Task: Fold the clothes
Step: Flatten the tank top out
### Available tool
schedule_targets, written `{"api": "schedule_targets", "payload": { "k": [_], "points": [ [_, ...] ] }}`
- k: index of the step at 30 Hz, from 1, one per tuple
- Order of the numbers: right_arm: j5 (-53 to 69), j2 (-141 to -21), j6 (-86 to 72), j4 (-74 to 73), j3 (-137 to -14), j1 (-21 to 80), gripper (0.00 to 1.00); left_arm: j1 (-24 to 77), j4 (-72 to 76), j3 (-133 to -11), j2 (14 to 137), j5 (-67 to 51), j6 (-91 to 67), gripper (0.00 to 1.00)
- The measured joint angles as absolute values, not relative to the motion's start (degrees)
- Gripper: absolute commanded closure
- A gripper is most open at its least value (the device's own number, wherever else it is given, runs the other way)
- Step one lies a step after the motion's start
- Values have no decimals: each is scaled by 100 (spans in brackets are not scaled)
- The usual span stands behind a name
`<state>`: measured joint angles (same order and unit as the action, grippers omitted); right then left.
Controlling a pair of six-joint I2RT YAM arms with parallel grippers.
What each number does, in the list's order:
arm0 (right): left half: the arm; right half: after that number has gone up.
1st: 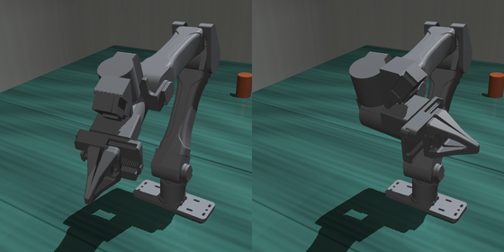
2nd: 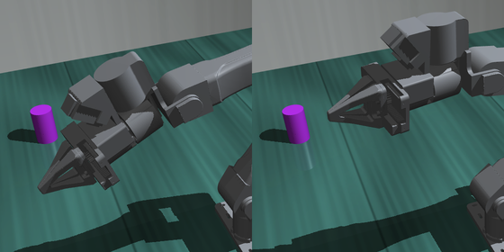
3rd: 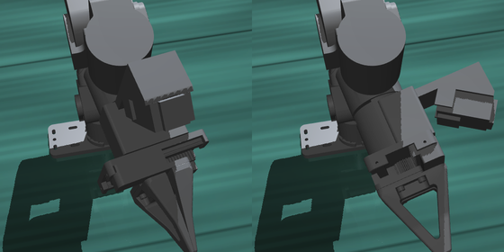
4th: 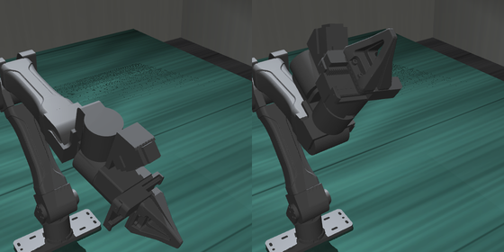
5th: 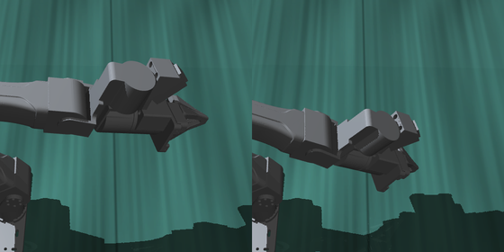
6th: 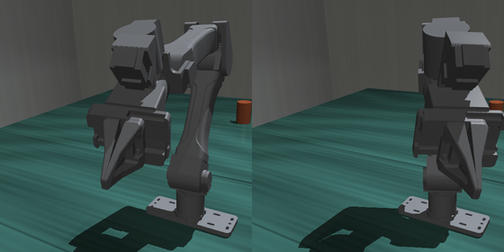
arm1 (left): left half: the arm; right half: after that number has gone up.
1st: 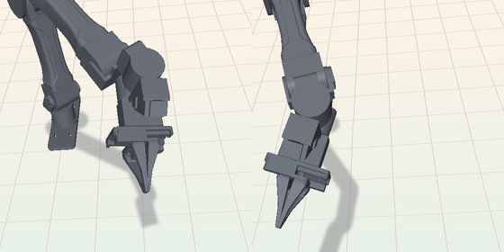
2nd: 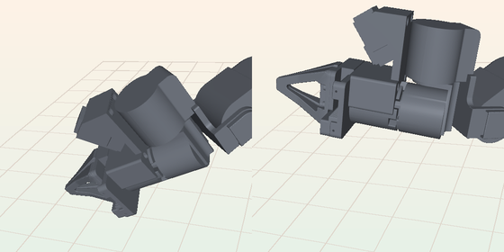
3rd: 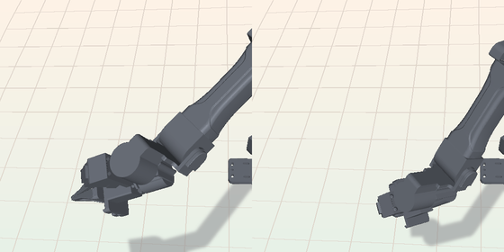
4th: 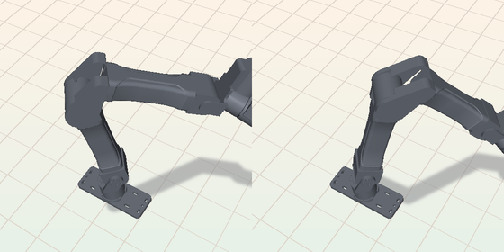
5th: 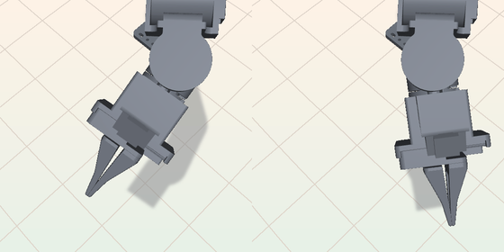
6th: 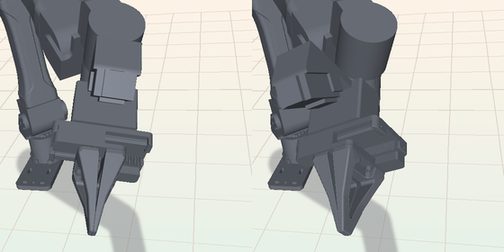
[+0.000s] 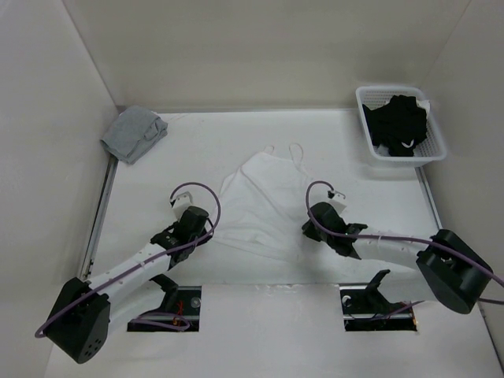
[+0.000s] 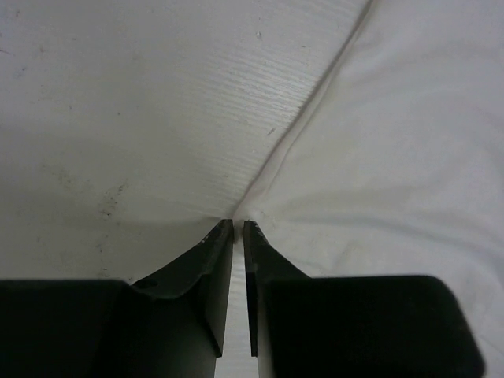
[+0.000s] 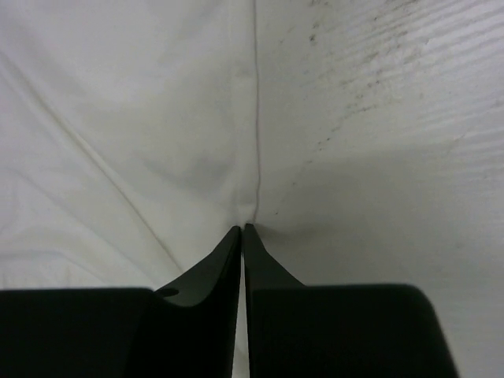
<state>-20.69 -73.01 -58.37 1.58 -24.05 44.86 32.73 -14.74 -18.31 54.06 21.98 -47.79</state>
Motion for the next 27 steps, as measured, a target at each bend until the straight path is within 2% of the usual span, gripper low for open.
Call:
{"api": "schedule_targets", "payload": {
  "k": [6,8,10,12,16,21,27],
  "points": [
    [-2005,-7655,-5358,217,-2755,3680,94,2936,-1424,-1824,4995,1999,-4786,97],
    [-2003,-7854,-5168,331,-2974,3426,83,2788,-1378,-1793,4772,1894,-4816,97],
    [-2012,-7964,-4991,469,-3133,3256,63,2655,-1352,-1758,4593,1756,-4840,96],
    [-2016,-7915,-4877,510,-3173,3234,56,2580,-1323,-1726,4508,1653,-4869,95],
    [-2038,-7376,-4915,336,-3006,3524,55,2611,-1260,-1601,4471,1472,-4965,95],
    [-2058,-6403,-5579,-119,-2512,4416,57,2703,-1201,-1415,4471,1356,-5065,94],
    [-2053,-6224,-6351,-521,-2141,4849,57,2731,-1035,-1382,4466,1256,-5098,94]
  ]
}}
